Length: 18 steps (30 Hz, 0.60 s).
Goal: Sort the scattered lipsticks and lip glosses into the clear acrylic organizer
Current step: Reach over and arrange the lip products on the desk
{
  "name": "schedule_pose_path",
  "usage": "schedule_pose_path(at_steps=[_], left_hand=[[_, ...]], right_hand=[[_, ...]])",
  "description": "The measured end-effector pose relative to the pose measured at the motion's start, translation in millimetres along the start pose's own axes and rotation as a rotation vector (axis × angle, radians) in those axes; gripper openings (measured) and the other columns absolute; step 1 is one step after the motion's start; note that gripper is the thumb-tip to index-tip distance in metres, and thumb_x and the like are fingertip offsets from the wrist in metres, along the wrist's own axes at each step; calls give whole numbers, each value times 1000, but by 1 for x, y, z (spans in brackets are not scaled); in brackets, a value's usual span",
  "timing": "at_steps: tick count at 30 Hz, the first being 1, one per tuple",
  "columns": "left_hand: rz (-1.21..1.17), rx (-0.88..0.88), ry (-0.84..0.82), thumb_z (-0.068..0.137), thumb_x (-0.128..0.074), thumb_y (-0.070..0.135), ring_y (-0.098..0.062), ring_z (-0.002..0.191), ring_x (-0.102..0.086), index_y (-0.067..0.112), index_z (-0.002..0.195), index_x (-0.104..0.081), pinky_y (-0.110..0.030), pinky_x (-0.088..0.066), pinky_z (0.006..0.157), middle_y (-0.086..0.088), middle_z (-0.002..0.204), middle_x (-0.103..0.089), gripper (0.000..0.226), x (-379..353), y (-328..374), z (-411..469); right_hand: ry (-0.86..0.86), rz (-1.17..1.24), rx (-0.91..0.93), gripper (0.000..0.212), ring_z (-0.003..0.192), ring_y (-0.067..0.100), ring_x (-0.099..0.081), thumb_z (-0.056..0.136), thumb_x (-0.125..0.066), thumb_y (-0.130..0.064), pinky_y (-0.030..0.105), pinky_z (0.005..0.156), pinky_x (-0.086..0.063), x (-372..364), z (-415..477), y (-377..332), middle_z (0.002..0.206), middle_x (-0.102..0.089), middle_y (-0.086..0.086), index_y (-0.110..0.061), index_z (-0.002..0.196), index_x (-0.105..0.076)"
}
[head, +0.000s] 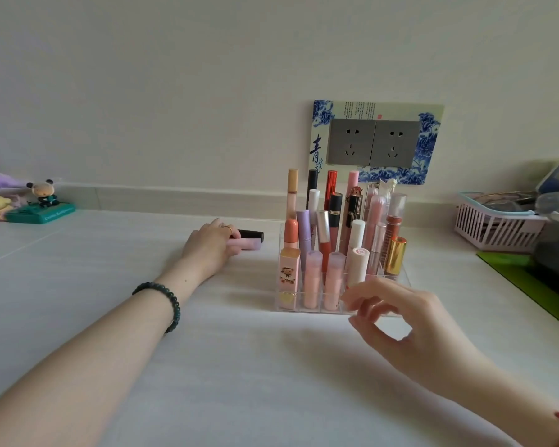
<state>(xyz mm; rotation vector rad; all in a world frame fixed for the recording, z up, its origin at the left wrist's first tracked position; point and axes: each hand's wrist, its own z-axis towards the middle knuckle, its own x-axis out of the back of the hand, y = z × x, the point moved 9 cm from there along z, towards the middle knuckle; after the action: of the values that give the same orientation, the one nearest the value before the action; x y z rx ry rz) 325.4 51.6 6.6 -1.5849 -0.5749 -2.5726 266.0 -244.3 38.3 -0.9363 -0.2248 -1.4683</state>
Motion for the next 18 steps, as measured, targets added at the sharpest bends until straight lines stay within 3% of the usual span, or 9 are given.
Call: schedule_pose_path(at_steps=[4, 6, 9, 11, 15, 18], left_hand=[[7, 0, 13, 85, -51, 44, -20, 95, -50, 21, 90, -59, -31, -29, 79, 4, 97, -55, 25, 3, 2, -5], [-6, 18, 56, 87, -48, 47, -20, 96, -52, 23, 91, -59, -33, -32, 81, 5, 97, -58, 27, 9, 0, -9], [-317, 128, 147, 79, -48, 66, -16, 81, -55, 25, 90, -60, -32, -42, 75, 9, 88, -61, 44, 27, -3, -19], [-523, 145, 174, 76, -49, 69, -8, 80, -56, 25, 94, -60, -23, -41, 68, 11, 89, -63, 48, 39, 6, -23], [-836, 3, 130, 70, -60, 65, 10, 77, -59, 32, 88, -60, -16, -41, 72, 16, 88, -66, 37, 66, 52, -36], [-966, -93, 61, 65, -57, 58, 8, 80, -59, 34, 88, -59, -12, -43, 71, 19, 88, -65, 33, 77, 96, -48]], right_hand=[[5, 0, 0, 41, 74, 5, -61, 77, -67, -3, 17, 68, -51, 3, 1, 1, 84, -64, -14, -40, 94, -58], [19, 3, 3, 37, 73, 6, -61, 77, -67, -3, 18, 68, -51, 7, 2, 0, 80, -64, -16, -35, 93, -59], [34, 0, -5, 35, 74, 6, -62, 76, -68, -2, 18, 69, -51, 13, 4, 1, 81, -64, -17, -31, 94, -61], [39, 5, -15, 34, 77, 5, -63, 76, -68, -1, 18, 71, -51, 16, 6, 2, 82, -65, -14, -29, 95, -62], [88, 49, -38, 31, 79, 4, -64, 76, -68, -1, 20, 75, -52, 28, 11, 3, 82, -66, -11, -23, 96, -62], [135, 119, -68, 27, 80, 4, -65, 77, -67, -4, 20, 77, -53, 39, 16, 4, 86, -67, -7, -18, 100, -62]])
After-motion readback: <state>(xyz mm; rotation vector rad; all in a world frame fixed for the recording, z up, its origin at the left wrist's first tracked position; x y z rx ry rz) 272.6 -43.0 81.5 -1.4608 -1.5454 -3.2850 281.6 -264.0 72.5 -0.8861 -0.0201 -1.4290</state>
